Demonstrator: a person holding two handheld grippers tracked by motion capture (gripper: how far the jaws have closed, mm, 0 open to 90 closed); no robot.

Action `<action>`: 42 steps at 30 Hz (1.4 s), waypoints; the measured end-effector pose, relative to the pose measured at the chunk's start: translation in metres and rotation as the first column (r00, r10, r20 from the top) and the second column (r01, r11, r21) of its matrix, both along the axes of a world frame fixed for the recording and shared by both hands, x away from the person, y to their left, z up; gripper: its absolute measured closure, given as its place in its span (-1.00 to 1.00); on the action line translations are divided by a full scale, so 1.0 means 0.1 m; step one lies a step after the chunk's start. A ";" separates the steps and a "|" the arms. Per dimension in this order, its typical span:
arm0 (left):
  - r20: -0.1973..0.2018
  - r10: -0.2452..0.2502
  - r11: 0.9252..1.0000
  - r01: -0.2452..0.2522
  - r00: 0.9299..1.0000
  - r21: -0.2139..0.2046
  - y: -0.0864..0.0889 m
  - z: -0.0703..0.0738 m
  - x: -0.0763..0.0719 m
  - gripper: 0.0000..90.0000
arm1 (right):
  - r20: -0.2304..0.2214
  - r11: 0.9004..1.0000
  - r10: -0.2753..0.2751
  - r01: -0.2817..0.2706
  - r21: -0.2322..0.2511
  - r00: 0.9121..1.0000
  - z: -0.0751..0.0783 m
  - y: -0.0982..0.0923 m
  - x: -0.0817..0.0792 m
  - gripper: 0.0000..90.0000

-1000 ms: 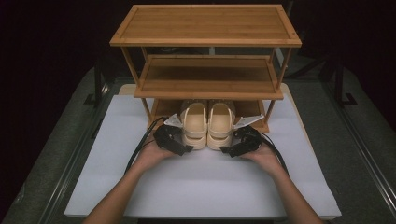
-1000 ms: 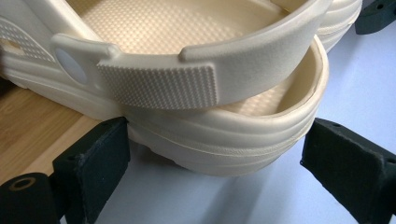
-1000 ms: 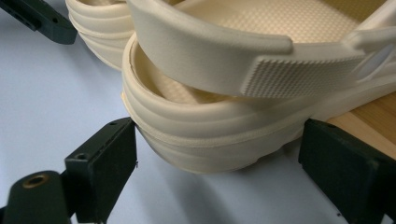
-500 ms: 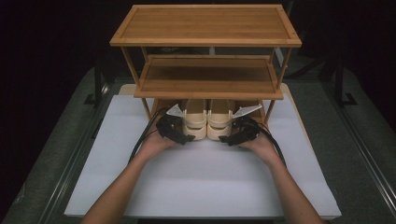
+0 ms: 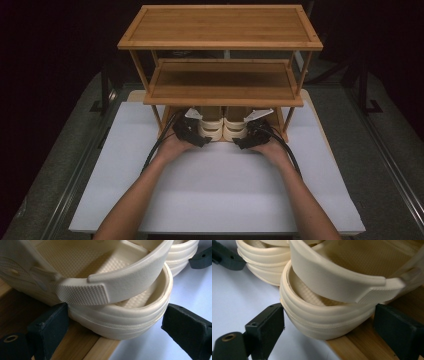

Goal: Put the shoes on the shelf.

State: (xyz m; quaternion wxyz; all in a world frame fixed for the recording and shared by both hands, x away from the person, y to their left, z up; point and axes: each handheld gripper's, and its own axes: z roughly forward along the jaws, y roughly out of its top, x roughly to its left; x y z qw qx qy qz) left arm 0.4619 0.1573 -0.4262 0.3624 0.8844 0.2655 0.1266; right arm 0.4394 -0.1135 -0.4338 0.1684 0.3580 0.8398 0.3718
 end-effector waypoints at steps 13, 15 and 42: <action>-0.044 0.030 1.000 -0.030 0.999 -0.004 0.23 0.09 -0.14 -0.84 | -0.064 1.000 -0.020 0.020 0.008 0.998 0.06 -0.15 -0.14 -0.96; -0.034 0.024 1.000 -0.024 0.999 0.001 0.28 0.12 -0.20 -0.84 | -0.043 1.000 -0.025 0.025 0.009 0.999 0.07 -0.20 -0.23 -0.96; 0.004 0.077 0.997 -0.077 0.997 -0.018 1.18 0.13 -1.42 -1.00 | -0.063 0.993 -0.119 0.120 0.018 0.991 -0.08 -0.97 -1.42 -0.96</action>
